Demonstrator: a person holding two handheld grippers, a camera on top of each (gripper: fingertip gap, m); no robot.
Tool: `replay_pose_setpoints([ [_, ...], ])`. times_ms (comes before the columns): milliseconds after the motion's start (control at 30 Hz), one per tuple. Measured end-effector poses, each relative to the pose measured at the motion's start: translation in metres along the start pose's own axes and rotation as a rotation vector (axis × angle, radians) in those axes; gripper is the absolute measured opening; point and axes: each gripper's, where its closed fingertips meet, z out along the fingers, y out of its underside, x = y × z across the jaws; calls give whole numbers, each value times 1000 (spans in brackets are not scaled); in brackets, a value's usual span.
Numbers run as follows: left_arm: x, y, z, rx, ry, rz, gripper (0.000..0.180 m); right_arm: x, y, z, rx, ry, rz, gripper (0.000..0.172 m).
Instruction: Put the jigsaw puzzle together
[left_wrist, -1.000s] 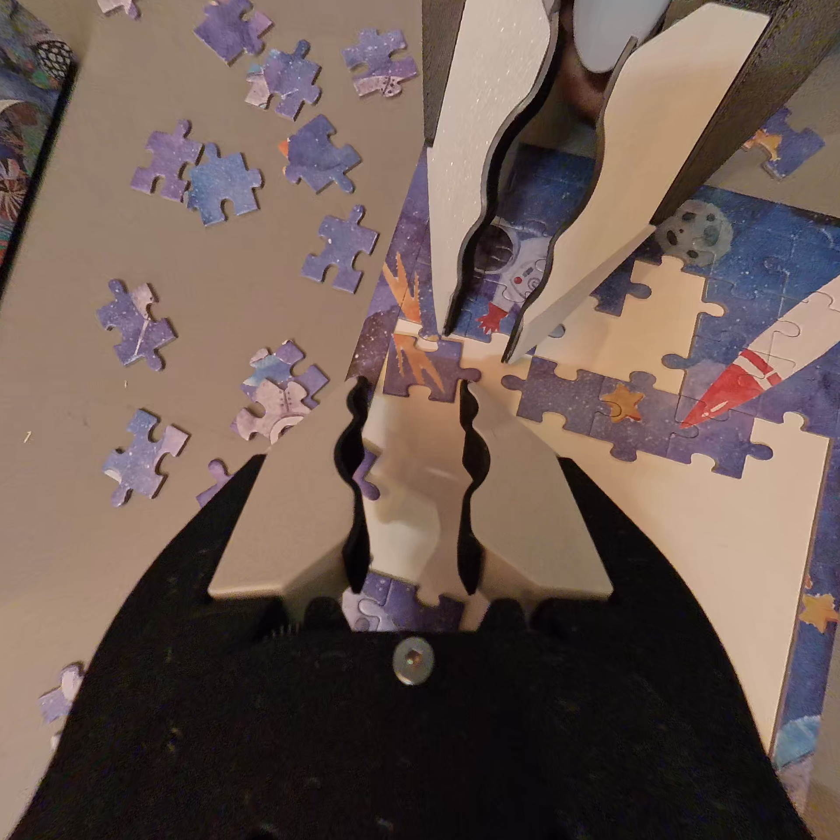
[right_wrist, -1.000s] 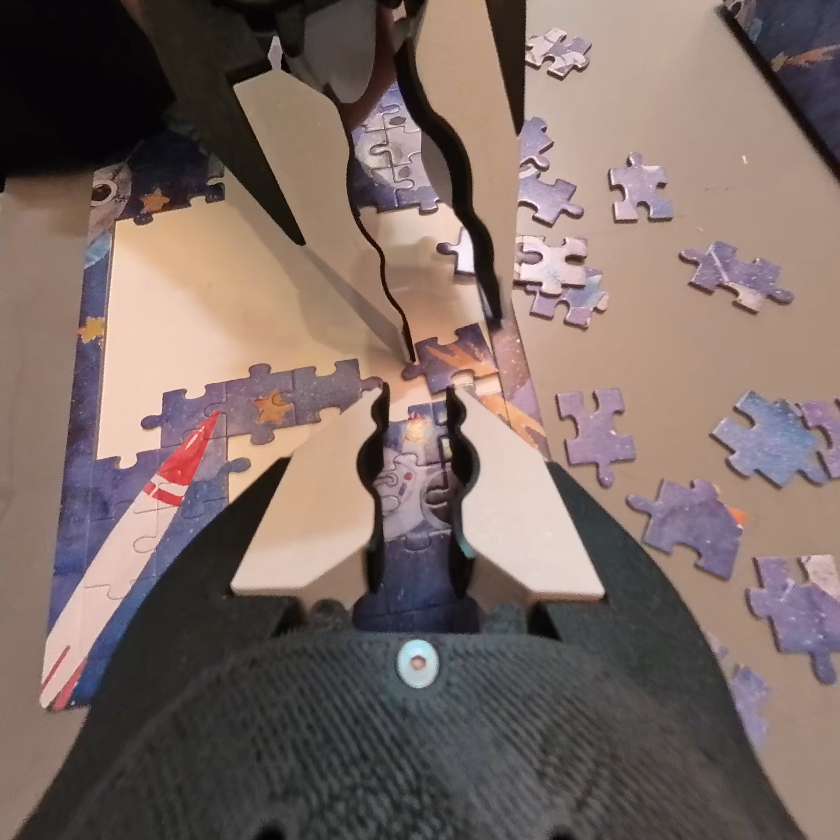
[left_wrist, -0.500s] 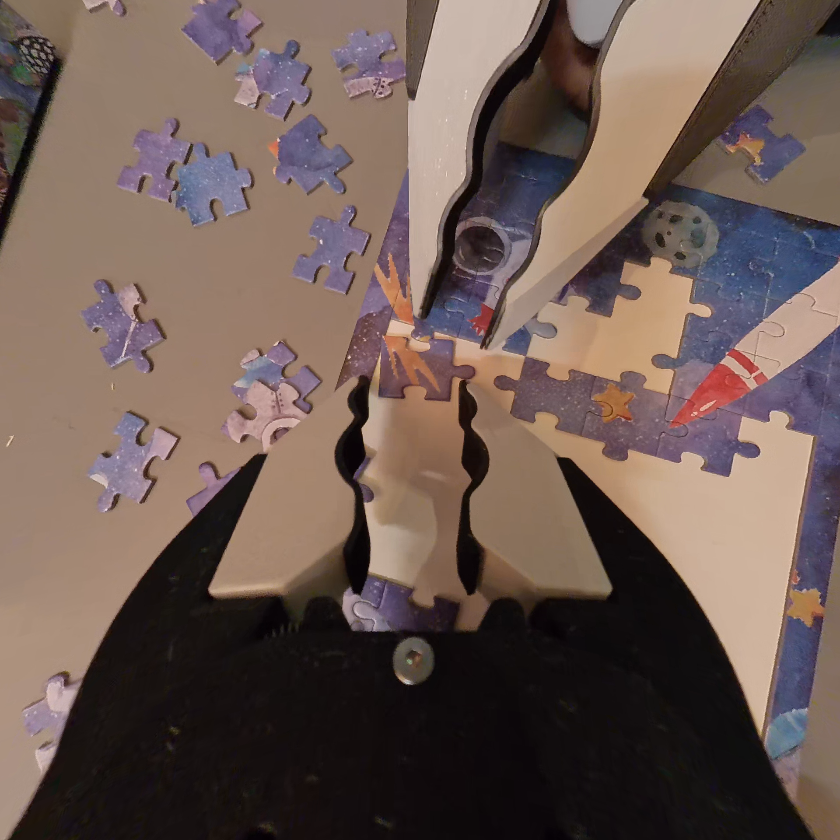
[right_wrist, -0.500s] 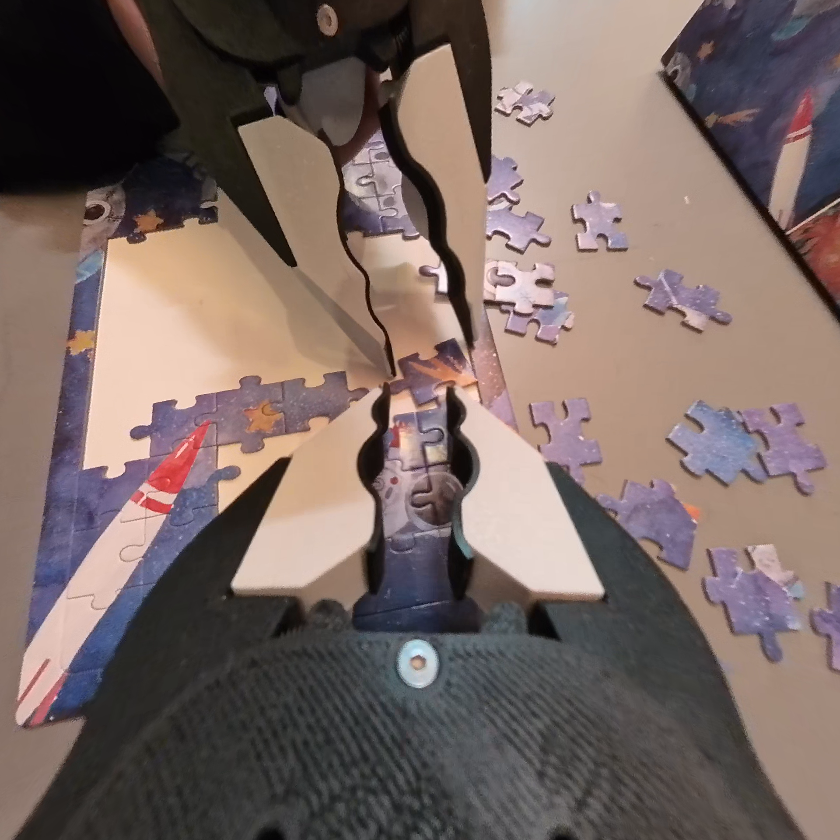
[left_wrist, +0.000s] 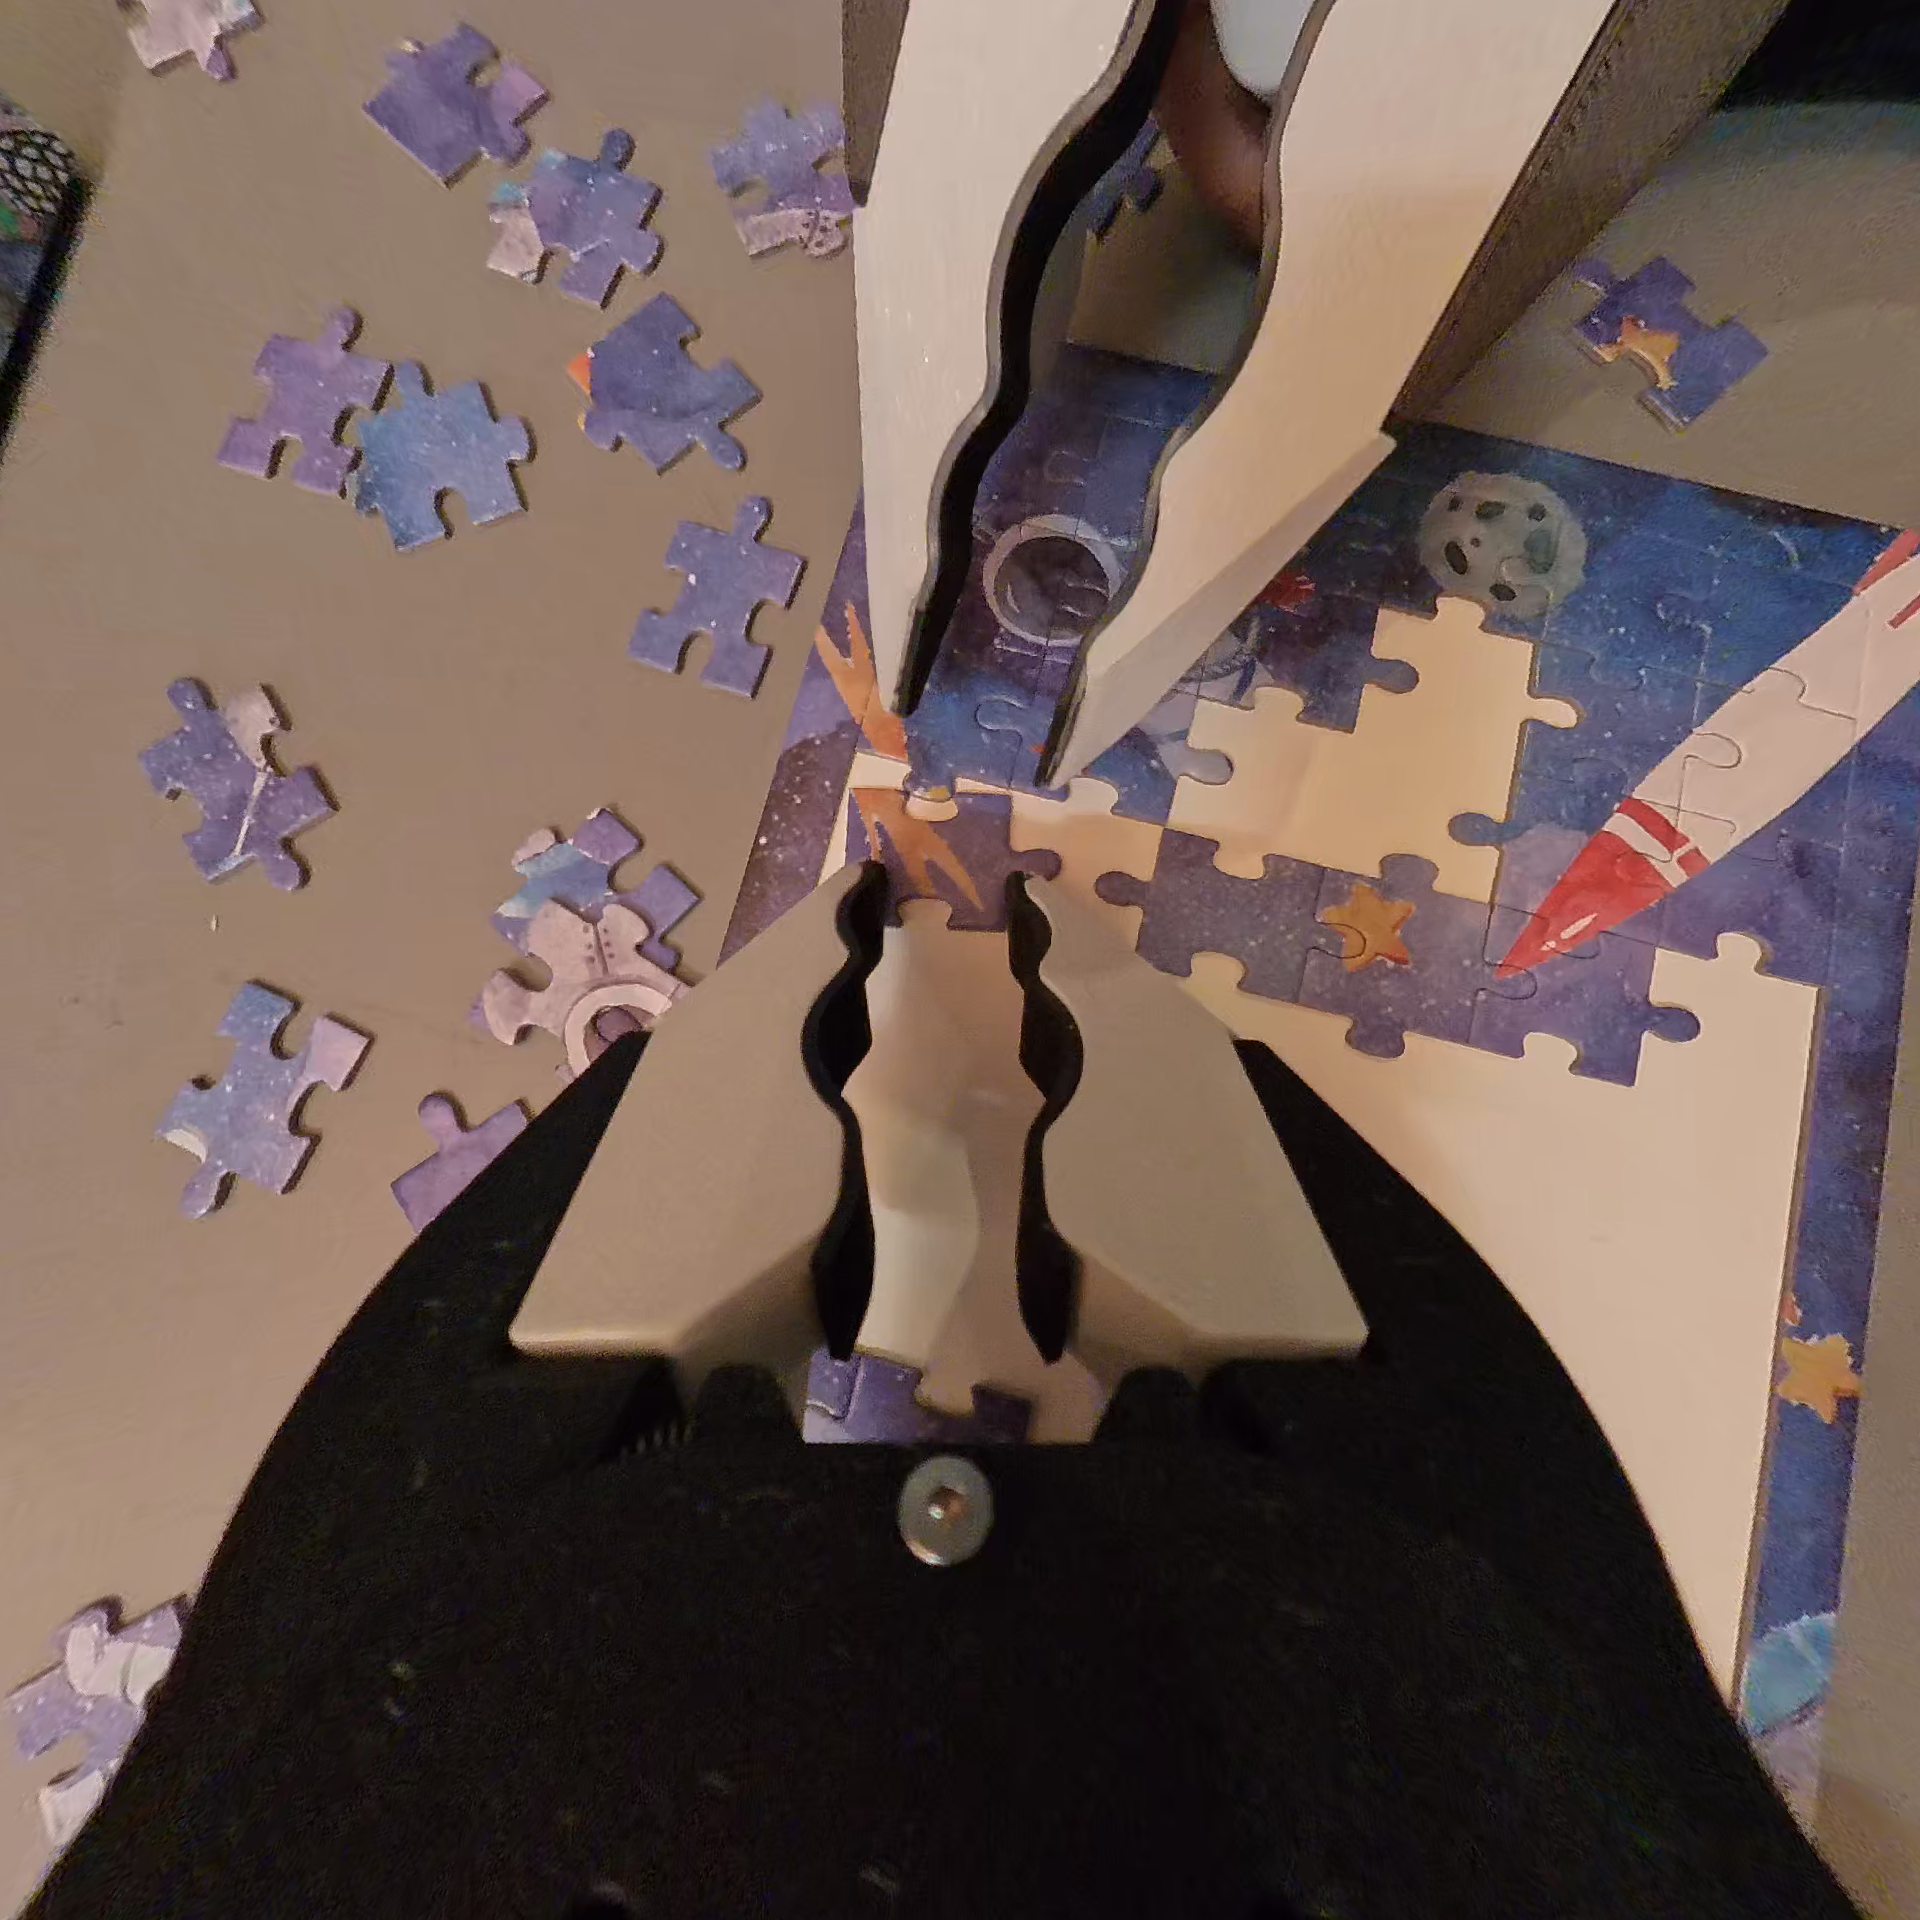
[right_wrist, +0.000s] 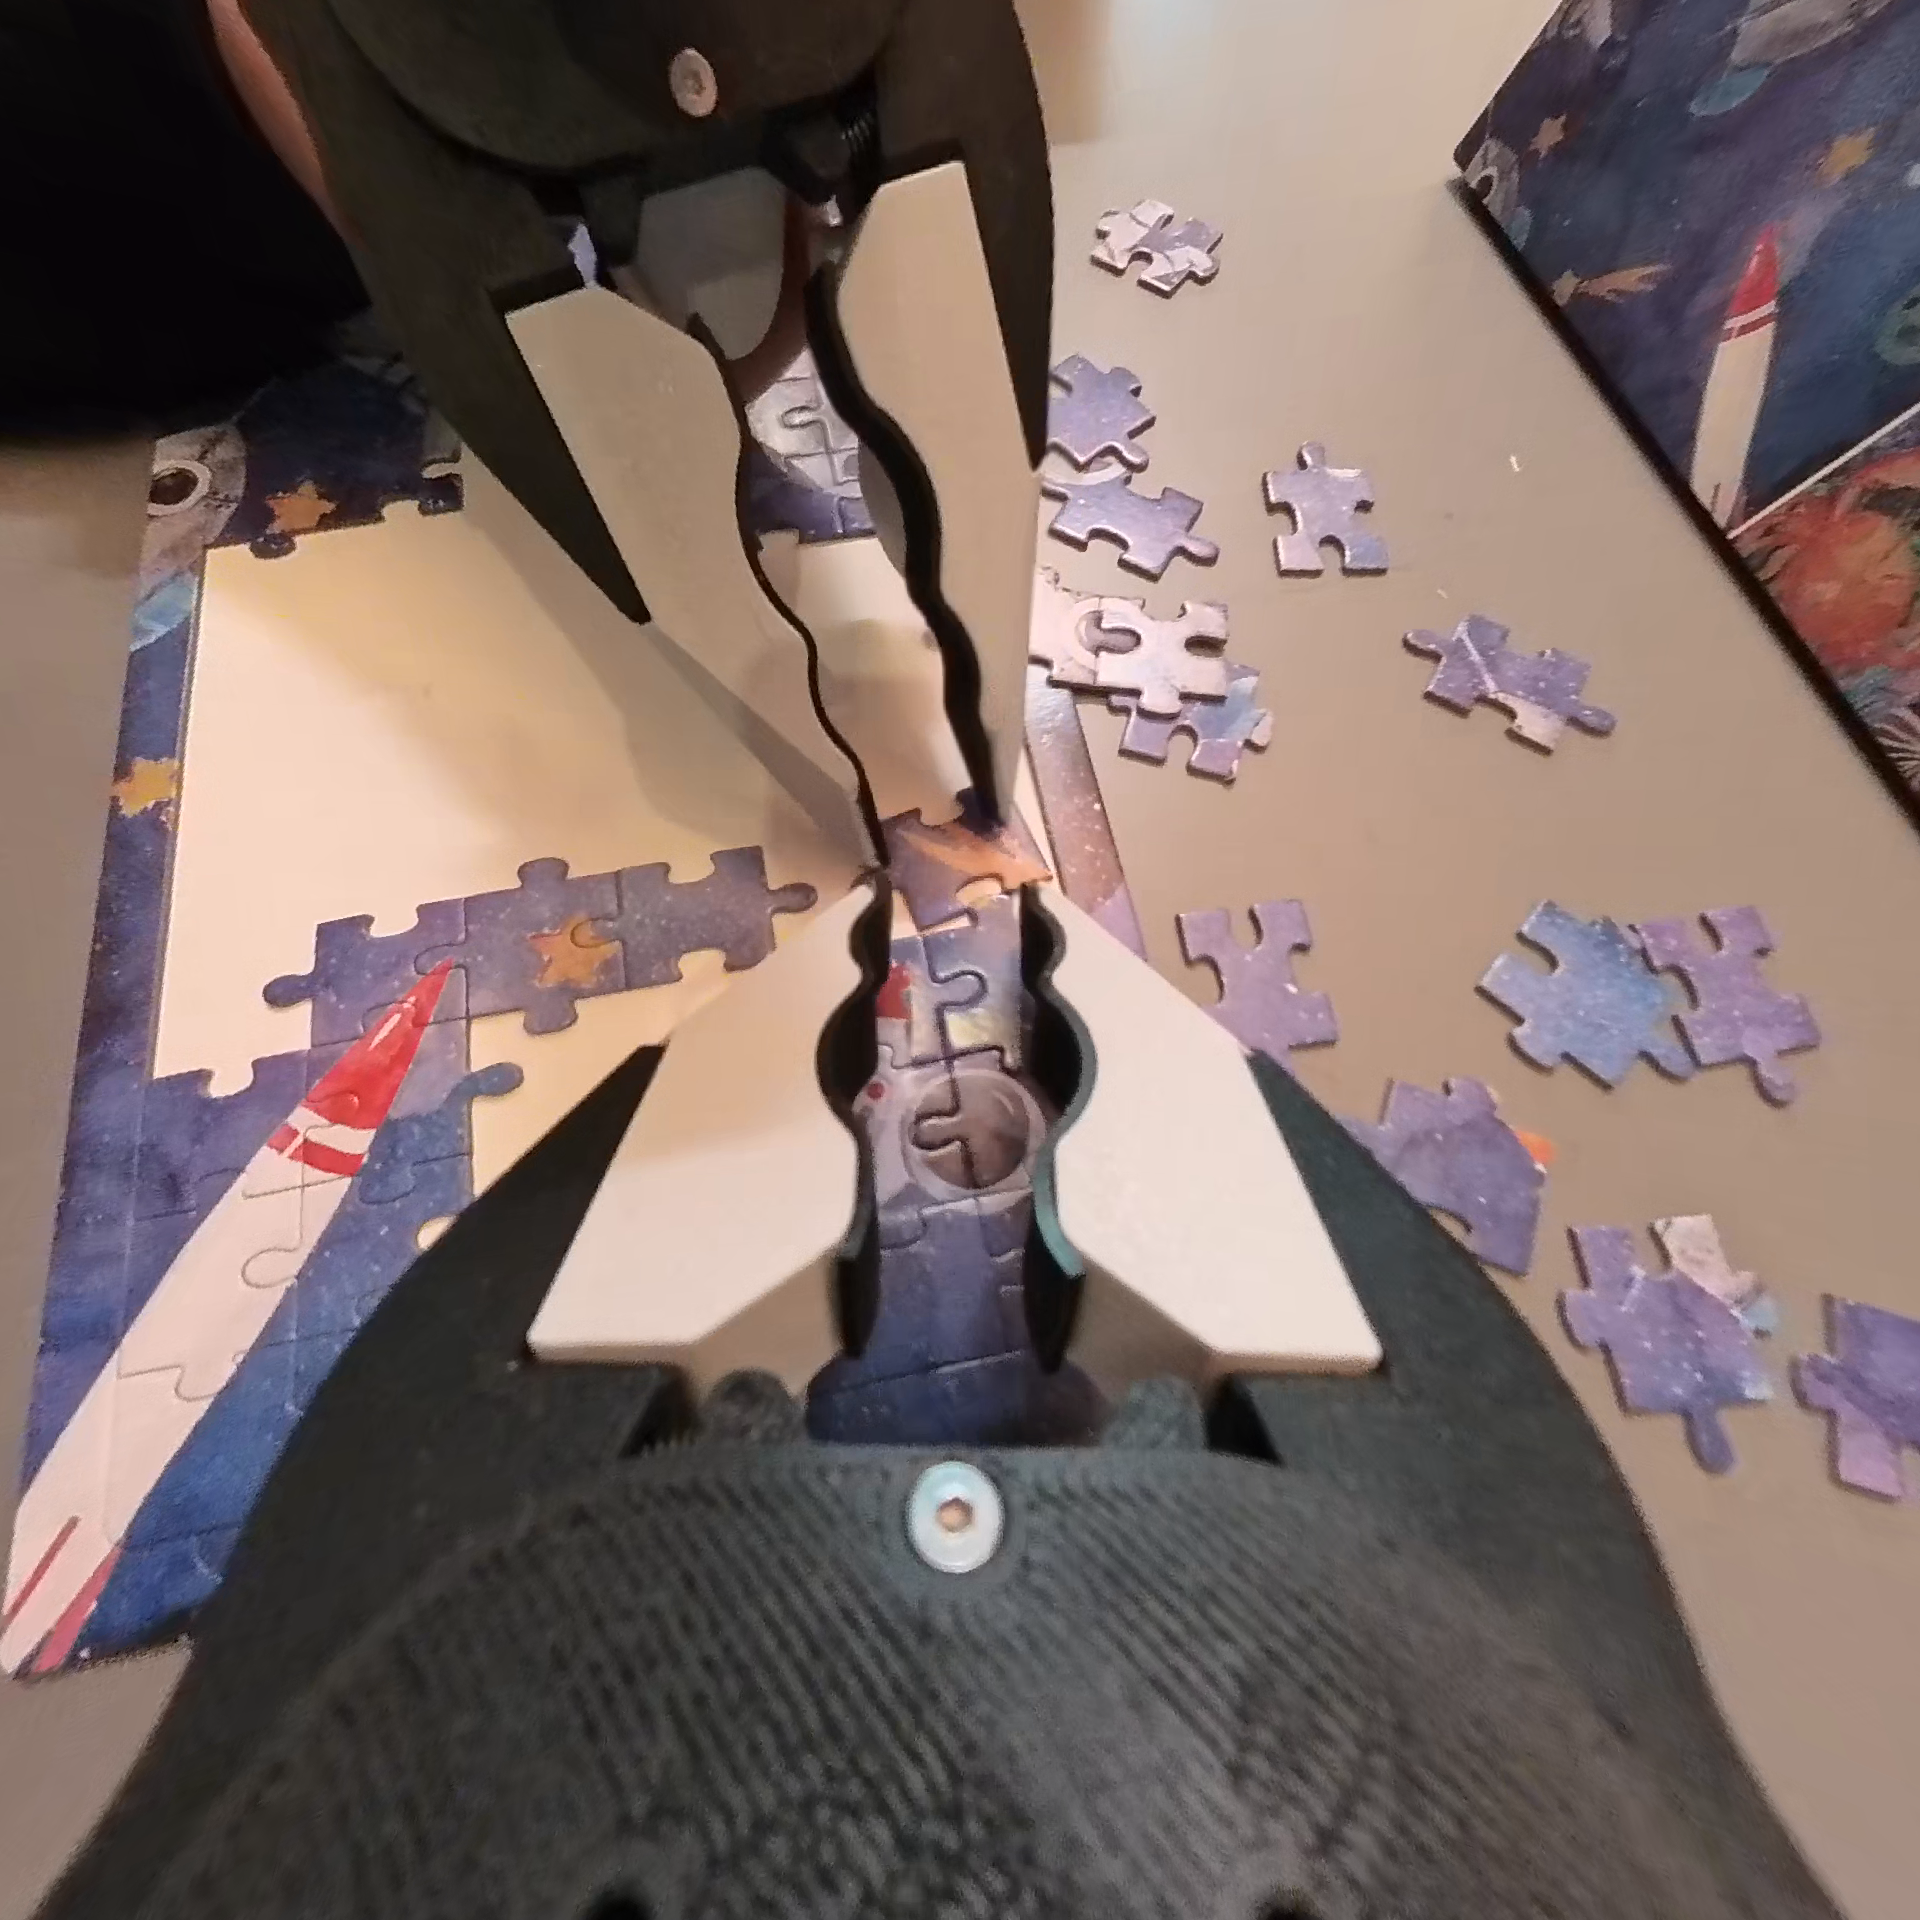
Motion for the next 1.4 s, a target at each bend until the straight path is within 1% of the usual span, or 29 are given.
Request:
replay_pose_setpoints([
  [67,-1,0,-1,-2,-5,5,23,1,0,-1,1,5,1,23],
  [233,-4,7,-3,-33,-13,9,35,2,1,-3,2,9,3,23],
  [333,-3,8,-4,-34,9,4,33,2,1,-2,-2,10,2,23],
  [733,-1,7,-6,-31,14,24,30,3,1,-3,-2,14,-1,24],
  [1167,-3,1,-11,15,12,30,30,5,0,-7,2,28,-1,23],
  [1400,-2,-9,-13,83,25,35,30,5,-1,-9,5,34,-12,24],
])
